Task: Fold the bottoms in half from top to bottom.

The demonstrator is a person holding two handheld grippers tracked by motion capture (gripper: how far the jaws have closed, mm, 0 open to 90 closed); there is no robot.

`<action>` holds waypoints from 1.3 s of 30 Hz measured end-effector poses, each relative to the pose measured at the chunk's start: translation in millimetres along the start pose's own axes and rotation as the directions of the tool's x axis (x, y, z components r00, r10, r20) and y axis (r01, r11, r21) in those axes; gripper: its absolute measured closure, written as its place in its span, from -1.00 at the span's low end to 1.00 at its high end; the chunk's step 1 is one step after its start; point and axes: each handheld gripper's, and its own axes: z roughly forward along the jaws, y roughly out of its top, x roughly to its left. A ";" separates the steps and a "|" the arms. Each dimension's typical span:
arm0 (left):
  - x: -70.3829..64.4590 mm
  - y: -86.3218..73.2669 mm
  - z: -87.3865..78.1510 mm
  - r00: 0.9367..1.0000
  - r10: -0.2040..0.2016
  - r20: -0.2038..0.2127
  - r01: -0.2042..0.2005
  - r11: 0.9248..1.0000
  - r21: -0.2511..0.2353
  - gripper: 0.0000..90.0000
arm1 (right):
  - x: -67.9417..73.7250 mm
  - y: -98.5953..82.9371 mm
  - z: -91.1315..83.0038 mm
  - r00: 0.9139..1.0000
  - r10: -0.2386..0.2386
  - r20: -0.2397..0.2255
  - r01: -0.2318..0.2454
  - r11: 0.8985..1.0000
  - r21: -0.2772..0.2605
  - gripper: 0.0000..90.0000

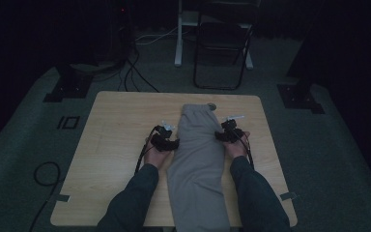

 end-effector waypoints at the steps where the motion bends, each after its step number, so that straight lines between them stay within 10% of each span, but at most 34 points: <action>1: 1.0 3.4 2.3 1.000 -0.009 0.001 0.009 1.000 0.001 -0.03 | 0.0 0.0 -0.3 1.000 -0.002 -0.006 0.002 1.000 -0.005 0.10; 13: -1.4 27.5 21.1 0.994 -0.098 0.046 0.096 0.995 0.032 -0.06 | 12.5 7.0 9.1 0.999 0.031 -0.025 -0.031 0.999 -0.016 -0.02; 18: -18.7 16.6 16.4 0.994 -0.055 0.096 0.056 0.998 -0.009 0.69 | 29.8 -3.2 2.9 0.999 -0.027 -0.041 0.025 0.999 -0.040 0.61; 23: -24.0 -6.0 0.0 0.986 -0.082 0.147 0.087 0.996 -0.032 0.89 | 38.7 -29.3 -17.3 0.991 -0.040 -0.128 0.034 0.998 -0.047 0.79; 32: -46.2 -66.7 -56.3 0.971 -0.022 0.237 0.028 0.999 -0.022 0.89 | 44.7 -81.1 -62.4 0.978 -0.050 -0.201 0.046 0.999 -0.024 0.74; 35: -44.6 -63.1 -65.0 0.975 0.032 0.222 -0.023 0.999 -0.043 0.57 | 43.8 -82.0 -72.0 0.975 -0.055 -0.217 0.059 0.998 0.009 0.34; 39: -30.2 -36.2 -68.1 0.980 0.000 0.197 0.022 0.994 -0.110 0.25 | 33.3 -64.4 -78.8 0.979 -0.005 -0.202 -0.010 0.997 -0.078 0.03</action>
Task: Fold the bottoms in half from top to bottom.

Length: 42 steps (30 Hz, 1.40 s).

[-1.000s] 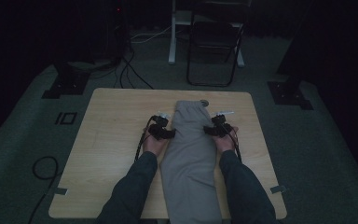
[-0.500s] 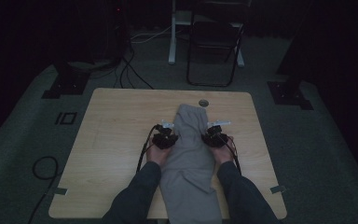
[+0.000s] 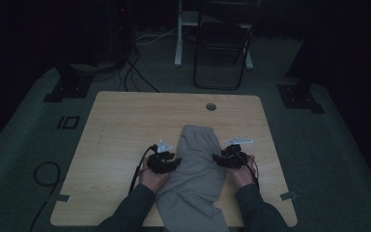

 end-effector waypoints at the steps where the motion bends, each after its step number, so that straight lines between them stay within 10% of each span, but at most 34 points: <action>1: 3.1 7.9 2.2 1.000 0.001 -0.016 -0.001 1.000 -0.010 0.23 | -1.9 6.4 0.8 1.000 0.012 0.008 -0.011 1.000 -0.018 0.02; 6: 13.5 36.0 36.1 0.998 -0.026 -0.058 0.027 0.999 0.021 0.08 | -12.5 31.0 28.1 0.996 0.060 0.060 -0.059 0.998 -0.020 0.02; 13: 11.1 36.4 79.1 0.995 -0.006 -0.103 0.018 0.993 0.119 -0.03 | -12.4 33.9 63.4 0.993 0.060 0.104 -0.064 0.997 0.038 -0.05; 17: 10.2 41.9 83.2 0.995 0.006 -0.095 0.007 0.991 0.134 0.55 | -3.8 38.3 69.3 0.986 -0.051 0.159 0.042 0.997 0.061 0.55; 22: 21.9 55.5 85.5 0.995 0.015 -0.104 0.003 0.984 0.176 0.93 | -13.0 52.3 74.4 0.990 -0.039 0.139 0.027 0.996 0.083 0.90; 29: 37.6 112.6 52.2 0.990 -0.017 -0.140 0.021 1.000 0.022 0.94 | -20.2 100.4 52.2 0.993 -0.010 0.116 0.016 0.999 -0.051 0.91; 34: 36.4 152.3 13.3 0.991 -0.019 -0.129 0.005 0.994 -0.109 0.93 | -14.7 141.9 16.9 0.996 0.006 0.085 0.011 0.982 -0.190 0.91; 42: 19.4 127.0 -15.2 0.997 0.032 -0.068 -0.038 0.996 -0.082 0.93 | 0.8 126.3 -17.0 0.999 -0.012 -0.038 0.005 0.982 -0.187 0.90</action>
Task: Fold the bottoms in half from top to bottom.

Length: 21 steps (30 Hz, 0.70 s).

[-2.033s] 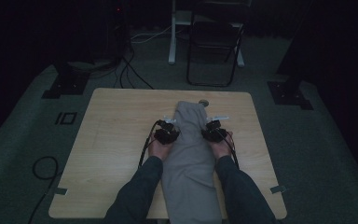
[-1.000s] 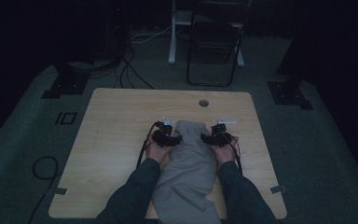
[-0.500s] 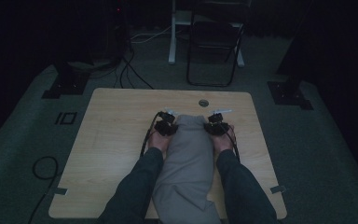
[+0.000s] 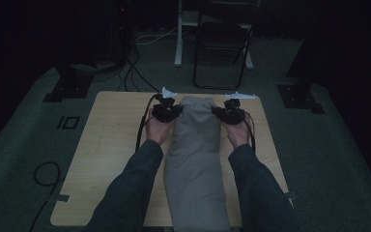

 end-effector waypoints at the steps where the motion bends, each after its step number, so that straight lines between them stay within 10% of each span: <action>1: -3.6 -8.6 -5.0 1.000 -0.004 0.017 0.004 1.000 0.000 0.93 | 3.0 -8.7 -4.8 1.000 -0.003 -0.020 0.003 1.000 0.006 0.90; 15: -77.0 -177.0 -45.8 0.993 0.002 0.121 -0.023 0.985 0.172 0.92 | 51.1 -166.1 -49.8 0.990 -0.087 -0.113 0.111 0.967 0.229 0.88; 21: -85.1 -200.0 -43.9 0.995 -0.008 0.102 -0.008 0.988 0.152 0.91 | 59.4 -200.0 -51.7 0.990 -0.116 -0.084 0.132 0.964 0.233 0.84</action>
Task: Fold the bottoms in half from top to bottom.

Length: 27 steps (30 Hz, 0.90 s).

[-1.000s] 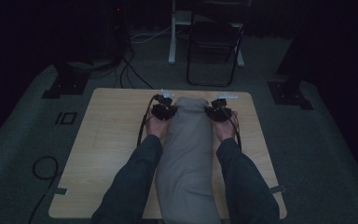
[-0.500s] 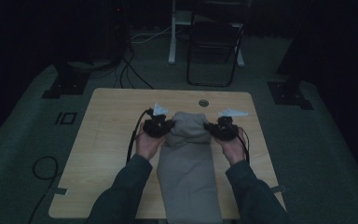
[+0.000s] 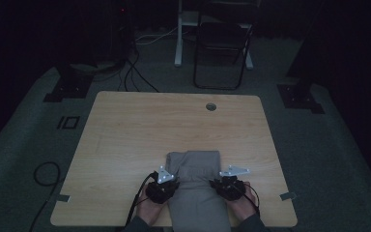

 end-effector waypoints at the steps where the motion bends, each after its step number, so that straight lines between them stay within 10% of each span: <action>1: 0.6 0.0 0.4 1.000 0.002 0.002 -0.002 1.000 -0.002 0.91 | 0.6 0.2 0.6 1.000 0.002 0.004 -0.002 1.000 -0.003 0.84; 12: 29.0 20.0 16.0 0.999 0.001 -0.035 -0.001 1.000 -0.010 0.91 | -10.2 16.9 20.6 1.000 -0.004 0.019 0.005 0.999 -0.045 0.84; 27: 99.4 89.3 65.9 0.987 -0.008 -0.161 0.014 0.999 0.031 0.90 | -58.6 94.2 83.3 0.996 0.070 0.061 -0.068 0.997 -0.039 0.84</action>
